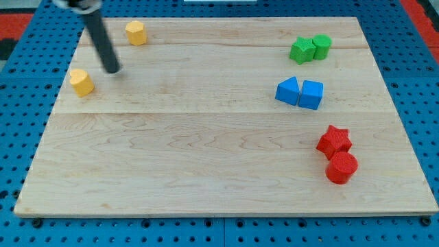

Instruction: Move the yellow hexagon closer to yellow heart

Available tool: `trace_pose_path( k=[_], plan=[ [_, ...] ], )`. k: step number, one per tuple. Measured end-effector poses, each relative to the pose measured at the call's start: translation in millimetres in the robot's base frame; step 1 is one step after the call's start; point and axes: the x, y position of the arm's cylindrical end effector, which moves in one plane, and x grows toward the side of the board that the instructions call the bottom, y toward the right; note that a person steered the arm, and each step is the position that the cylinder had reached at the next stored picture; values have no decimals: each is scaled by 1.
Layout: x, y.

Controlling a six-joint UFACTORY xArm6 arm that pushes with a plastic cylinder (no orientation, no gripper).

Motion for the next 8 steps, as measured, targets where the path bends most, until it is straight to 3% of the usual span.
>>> trace_pose_path(
  k=[1,3,5,6,7,8],
  plan=[
    [-61,70],
    [-132,-13],
    [-126,-87],
    [-130,-75],
    [-127,-22],
    [-99,11]
  ],
)
